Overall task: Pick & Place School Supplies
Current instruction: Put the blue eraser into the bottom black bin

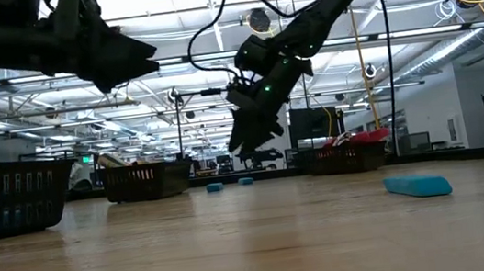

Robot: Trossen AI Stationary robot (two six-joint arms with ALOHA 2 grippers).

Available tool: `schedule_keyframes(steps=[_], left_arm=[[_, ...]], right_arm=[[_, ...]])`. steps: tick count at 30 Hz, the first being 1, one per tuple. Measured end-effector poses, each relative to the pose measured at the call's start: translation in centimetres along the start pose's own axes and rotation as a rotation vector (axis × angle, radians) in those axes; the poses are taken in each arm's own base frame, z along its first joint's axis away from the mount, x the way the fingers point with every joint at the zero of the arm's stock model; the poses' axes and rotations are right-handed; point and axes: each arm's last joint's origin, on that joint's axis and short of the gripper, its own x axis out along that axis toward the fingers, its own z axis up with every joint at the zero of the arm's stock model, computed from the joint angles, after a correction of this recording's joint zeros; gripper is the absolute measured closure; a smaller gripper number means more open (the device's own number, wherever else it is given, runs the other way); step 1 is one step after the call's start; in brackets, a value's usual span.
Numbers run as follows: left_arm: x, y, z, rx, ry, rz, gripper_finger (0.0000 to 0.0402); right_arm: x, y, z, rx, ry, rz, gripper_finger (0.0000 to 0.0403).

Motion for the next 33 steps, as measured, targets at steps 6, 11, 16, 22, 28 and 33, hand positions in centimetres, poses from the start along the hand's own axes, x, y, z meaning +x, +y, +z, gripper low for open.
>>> schedule_keyframes(steps=[6, 11, 16, 22, 28, 33], left_arm=[[0.5, 0.6, -0.4, -0.023, 0.013, -0.037, 0.0170], [0.6, 0.6, -0.4, -0.022, 0.010, -0.047, 0.0170], [0.6, 0.5, -0.4, -0.024, 0.011, -0.056, 0.0170], [0.6, 0.5, -0.4, -0.025, 0.011, -0.057, 0.0170], [0.6, 0.5, -0.4, -0.028, 0.010, -0.077, 0.0170], [0.6, 0.5, -0.3, -0.029, 0.007, -0.077, 0.0170]], right_arm=[[0.9, -2.3, 0.5, 0.051, 0.079, -0.040, 0.0165], [2.5, -3.6, 0.4, 0.072, 0.187, -0.053, 0.0165], [3.1, -3.8, 1.2, 0.057, 0.200, -0.052, 0.0165], [2.7, -4.0, 1.8, 0.067, 0.170, -0.057, 0.0165], [3.6, -4.7, 1.6, 0.084, 0.166, -0.062, 0.0165], [4.6, -5.0, 1.7, 0.094, 0.191, -0.043, 0.0165]])
